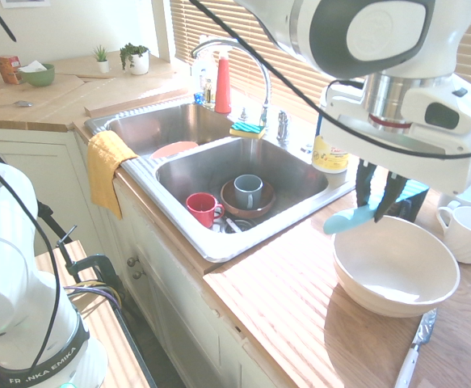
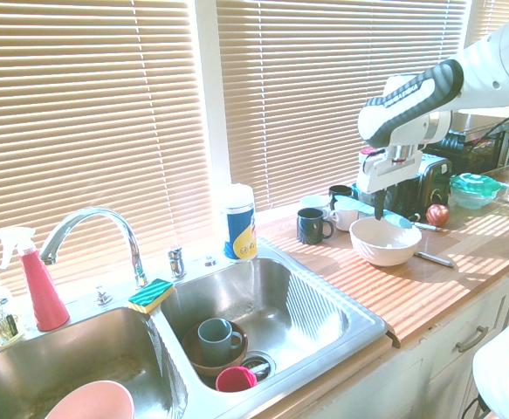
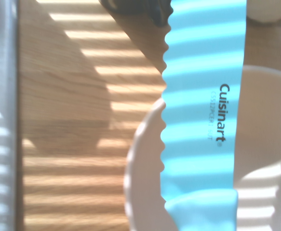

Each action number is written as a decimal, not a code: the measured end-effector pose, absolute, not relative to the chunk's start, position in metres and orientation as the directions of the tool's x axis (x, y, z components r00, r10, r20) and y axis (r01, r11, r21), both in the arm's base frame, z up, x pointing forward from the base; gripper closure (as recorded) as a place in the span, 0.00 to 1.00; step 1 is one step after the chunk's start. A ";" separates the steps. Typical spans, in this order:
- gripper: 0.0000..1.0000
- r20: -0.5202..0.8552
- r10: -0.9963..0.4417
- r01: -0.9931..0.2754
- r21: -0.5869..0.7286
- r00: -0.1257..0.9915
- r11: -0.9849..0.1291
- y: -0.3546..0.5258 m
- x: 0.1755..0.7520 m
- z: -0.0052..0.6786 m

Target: Put the knife into the sink

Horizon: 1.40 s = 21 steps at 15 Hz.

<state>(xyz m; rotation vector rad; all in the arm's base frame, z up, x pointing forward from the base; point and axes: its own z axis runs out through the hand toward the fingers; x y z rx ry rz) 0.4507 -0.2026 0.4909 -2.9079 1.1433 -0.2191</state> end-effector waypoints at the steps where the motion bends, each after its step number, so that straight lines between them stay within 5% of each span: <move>1: 1.00 0.136 -0.661 -0.659 -0.067 0.738 -0.749 -0.185 0.451 0.503; 11: 1.00 0.142 -0.440 -0.439 -0.039 0.887 -0.897 0.072 0.445 0.508; 21: 1.00 0.058 -0.488 -0.488 -0.004 0.871 -0.873 0.091 0.467 0.342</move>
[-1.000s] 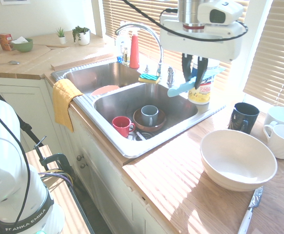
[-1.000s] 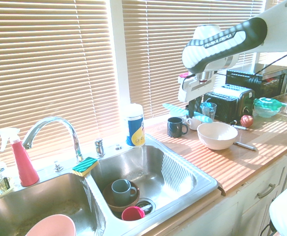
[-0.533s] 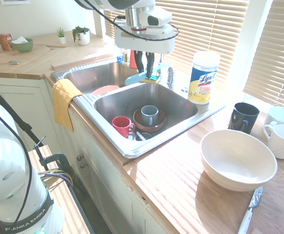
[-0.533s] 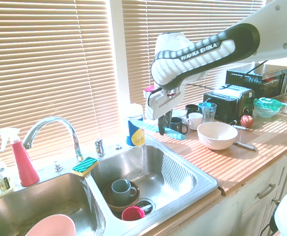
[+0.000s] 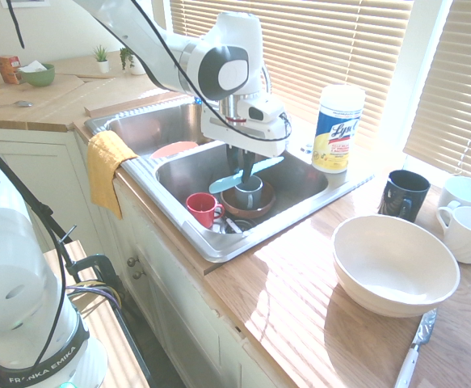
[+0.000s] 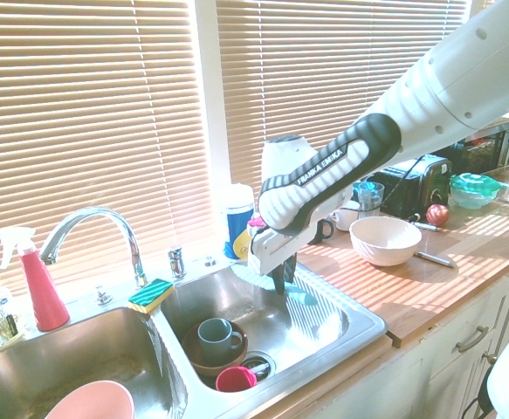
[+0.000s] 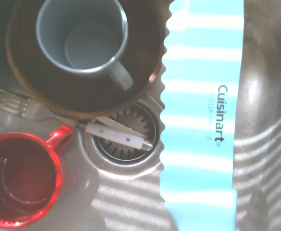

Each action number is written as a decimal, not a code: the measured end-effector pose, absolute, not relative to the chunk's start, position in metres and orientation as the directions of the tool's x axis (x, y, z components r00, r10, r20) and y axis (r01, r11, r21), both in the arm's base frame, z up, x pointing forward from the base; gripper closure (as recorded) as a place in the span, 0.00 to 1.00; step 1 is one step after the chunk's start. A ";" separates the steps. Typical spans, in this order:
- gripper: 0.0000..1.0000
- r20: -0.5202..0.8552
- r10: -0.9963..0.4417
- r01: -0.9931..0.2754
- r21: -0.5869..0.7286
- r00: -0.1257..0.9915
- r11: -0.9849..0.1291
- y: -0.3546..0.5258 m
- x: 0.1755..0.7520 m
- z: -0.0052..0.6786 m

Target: Put the knife into the sink

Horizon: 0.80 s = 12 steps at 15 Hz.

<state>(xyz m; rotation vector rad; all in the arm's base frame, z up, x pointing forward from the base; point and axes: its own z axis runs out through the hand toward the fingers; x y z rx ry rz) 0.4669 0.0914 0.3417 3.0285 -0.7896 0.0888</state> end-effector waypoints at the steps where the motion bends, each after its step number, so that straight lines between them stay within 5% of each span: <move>1: 1.00 0.052 -0.493 -0.494 -0.002 0.868 -0.870 0.092 0.469 0.328; 12: 1.00 0.009 -0.597 -0.597 0.020 0.802 -0.802 0.121 0.469 0.187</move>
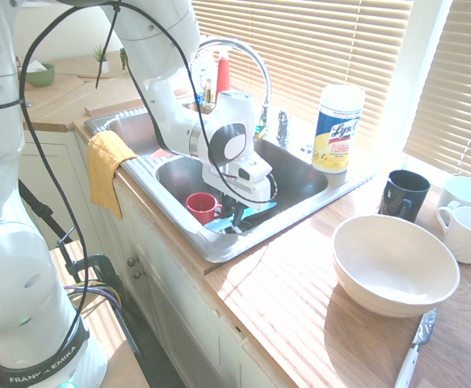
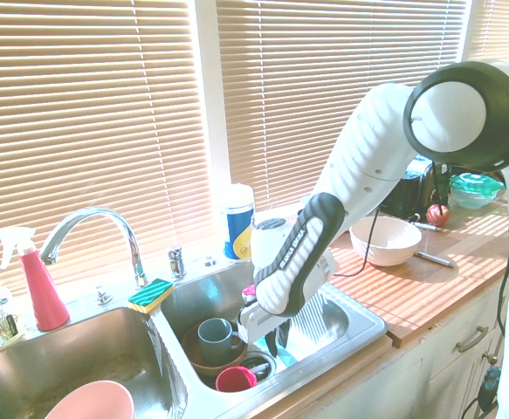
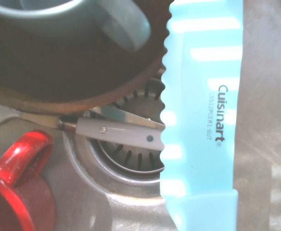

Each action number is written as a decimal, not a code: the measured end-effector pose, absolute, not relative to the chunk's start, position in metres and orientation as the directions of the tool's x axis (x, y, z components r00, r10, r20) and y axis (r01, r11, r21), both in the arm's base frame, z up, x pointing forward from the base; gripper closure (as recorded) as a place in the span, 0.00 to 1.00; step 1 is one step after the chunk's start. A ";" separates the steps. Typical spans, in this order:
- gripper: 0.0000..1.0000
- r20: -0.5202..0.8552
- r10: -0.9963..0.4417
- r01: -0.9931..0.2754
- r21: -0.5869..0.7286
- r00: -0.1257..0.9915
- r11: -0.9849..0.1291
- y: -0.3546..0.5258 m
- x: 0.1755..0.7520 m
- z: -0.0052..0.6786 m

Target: Put the knife into the sink

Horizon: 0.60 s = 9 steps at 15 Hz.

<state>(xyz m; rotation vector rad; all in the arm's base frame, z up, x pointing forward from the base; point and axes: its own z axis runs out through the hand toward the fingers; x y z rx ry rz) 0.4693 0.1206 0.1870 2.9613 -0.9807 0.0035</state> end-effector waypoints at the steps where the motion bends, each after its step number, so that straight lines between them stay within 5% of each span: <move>1: 1.00 0.007 -0.602 -0.602 0.025 0.798 -0.798 0.121 0.468 0.179; 2: 1.00 0.005 -0.606 -0.606 0.030 0.796 -0.795 0.121 0.467 0.172; 3: 0.00 -0.002 -0.610 -0.610 0.038 0.792 -0.792 0.121 0.465 0.164; 9: 0.00 -0.012 -0.617 -0.616 0.040 0.787 -0.787 0.120 0.463 0.154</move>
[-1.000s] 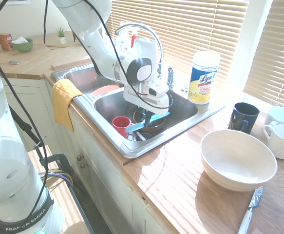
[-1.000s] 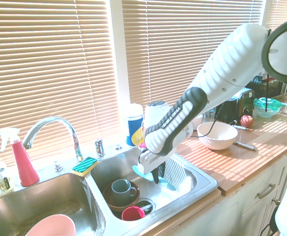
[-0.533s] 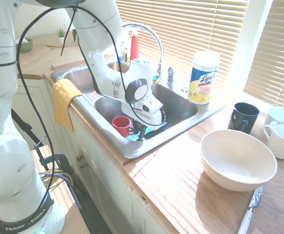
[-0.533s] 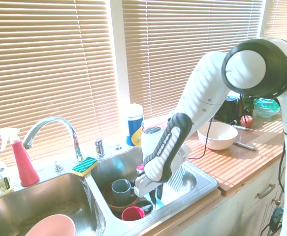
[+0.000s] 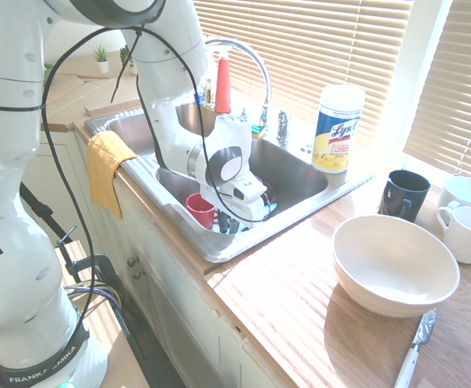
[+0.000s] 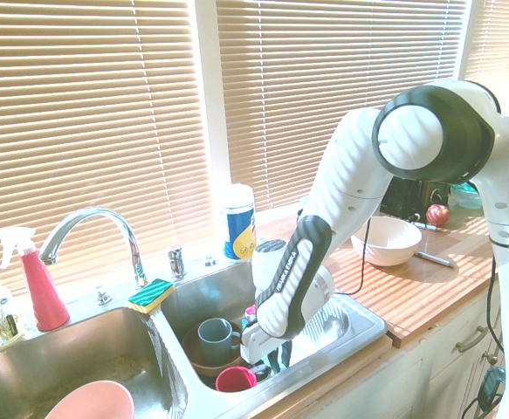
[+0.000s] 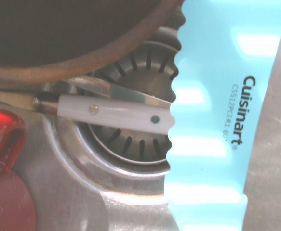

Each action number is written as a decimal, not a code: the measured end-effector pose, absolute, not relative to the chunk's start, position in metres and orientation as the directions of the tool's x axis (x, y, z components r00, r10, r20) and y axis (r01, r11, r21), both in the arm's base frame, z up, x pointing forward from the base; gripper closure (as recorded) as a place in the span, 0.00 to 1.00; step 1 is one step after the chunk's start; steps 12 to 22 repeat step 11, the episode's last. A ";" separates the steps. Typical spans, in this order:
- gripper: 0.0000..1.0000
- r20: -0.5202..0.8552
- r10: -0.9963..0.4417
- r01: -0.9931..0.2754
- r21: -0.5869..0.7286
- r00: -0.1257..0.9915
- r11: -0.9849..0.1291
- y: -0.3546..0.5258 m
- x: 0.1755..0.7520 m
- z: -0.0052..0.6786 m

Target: Put the knife into the sink

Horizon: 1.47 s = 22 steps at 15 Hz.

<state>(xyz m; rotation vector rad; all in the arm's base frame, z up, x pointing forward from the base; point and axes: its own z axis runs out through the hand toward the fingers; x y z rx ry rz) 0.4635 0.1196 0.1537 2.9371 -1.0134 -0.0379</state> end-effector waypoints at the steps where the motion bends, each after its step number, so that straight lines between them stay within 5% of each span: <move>1: 0.00 -0.012 -0.617 -0.617 0.041 0.787 -0.786 0.119 0.464 0.154; 7: 0.00 0.014 -0.609 -0.609 0.033 0.793 -0.793 0.117 0.467 0.165; 11: 0.00 0.082 -0.591 -0.592 -0.007 0.803 -0.806 0.130 0.472 0.244; 22: 0.00 0.082 -0.591 -0.592 -0.007 0.803 -0.806 0.130 0.472 0.244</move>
